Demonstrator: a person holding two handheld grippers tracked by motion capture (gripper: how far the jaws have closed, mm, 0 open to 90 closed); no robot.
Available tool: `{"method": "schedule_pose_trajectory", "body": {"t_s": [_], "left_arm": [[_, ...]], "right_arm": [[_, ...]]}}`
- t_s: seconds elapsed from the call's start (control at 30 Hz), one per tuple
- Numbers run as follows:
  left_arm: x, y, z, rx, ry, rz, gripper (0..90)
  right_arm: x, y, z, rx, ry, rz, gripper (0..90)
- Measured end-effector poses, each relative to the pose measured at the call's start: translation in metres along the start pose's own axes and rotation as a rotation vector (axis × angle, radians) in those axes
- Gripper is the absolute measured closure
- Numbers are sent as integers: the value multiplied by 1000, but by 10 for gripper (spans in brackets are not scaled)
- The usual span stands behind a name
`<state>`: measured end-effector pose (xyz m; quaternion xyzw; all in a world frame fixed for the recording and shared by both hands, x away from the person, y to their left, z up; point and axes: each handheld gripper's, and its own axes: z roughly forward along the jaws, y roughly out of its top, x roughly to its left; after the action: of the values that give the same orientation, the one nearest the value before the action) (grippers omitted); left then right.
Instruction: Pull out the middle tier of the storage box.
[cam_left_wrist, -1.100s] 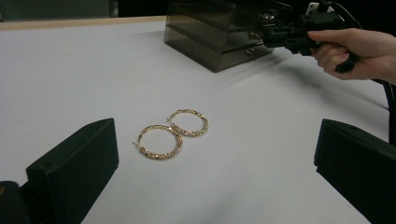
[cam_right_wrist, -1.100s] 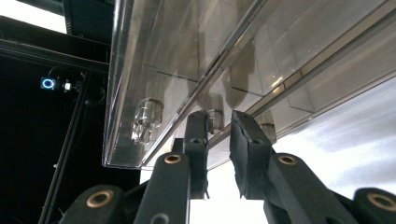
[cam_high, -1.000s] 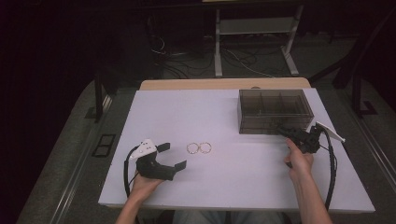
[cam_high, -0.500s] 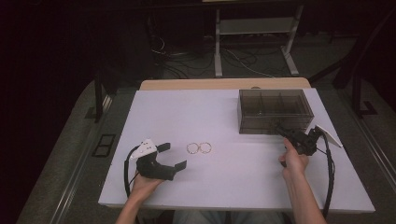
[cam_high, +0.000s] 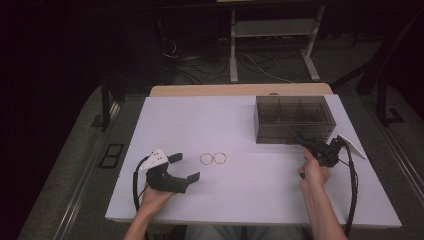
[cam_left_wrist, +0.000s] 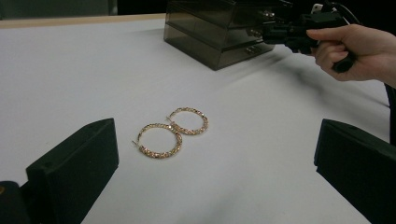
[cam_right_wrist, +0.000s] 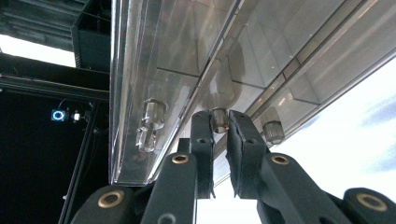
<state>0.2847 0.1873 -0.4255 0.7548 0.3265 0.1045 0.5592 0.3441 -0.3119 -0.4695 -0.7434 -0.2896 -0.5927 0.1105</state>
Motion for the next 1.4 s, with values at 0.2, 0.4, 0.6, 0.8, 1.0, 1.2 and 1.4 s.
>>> {"method": "schedule_pose_trajectory", "body": {"t_s": [0.2, 0.4, 0.6, 0.8, 1.0, 1.2, 1.4], "left_arm": [[0, 0, 0, 1, -1, -4, 0], [0, 0, 0, 3, 0, -4, 0], [-1, -1, 0, 4, 1, -3, 0], [-1, -1, 1, 7, 1, 0, 0], [0, -1, 1, 9, 1, 1, 0], [0, -1, 1, 12, 1, 2, 0], [-1, -1, 1, 10, 2, 2, 0]], "right_arm": [[-1, -3, -4, -5, 4, -8, 800], [-3, -9, -12, -7, 11, -14, 799], [-4, -14, -19, -3, 13, -13, 799], [-7, -20, -27, -7, 24, -7, 798], [-8, -20, -27, -3, 28, -11, 793], [-8, -20, -27, 3, 29, -4, 787], [-8, -20, -29, 22, 17, -8, 677]]}}
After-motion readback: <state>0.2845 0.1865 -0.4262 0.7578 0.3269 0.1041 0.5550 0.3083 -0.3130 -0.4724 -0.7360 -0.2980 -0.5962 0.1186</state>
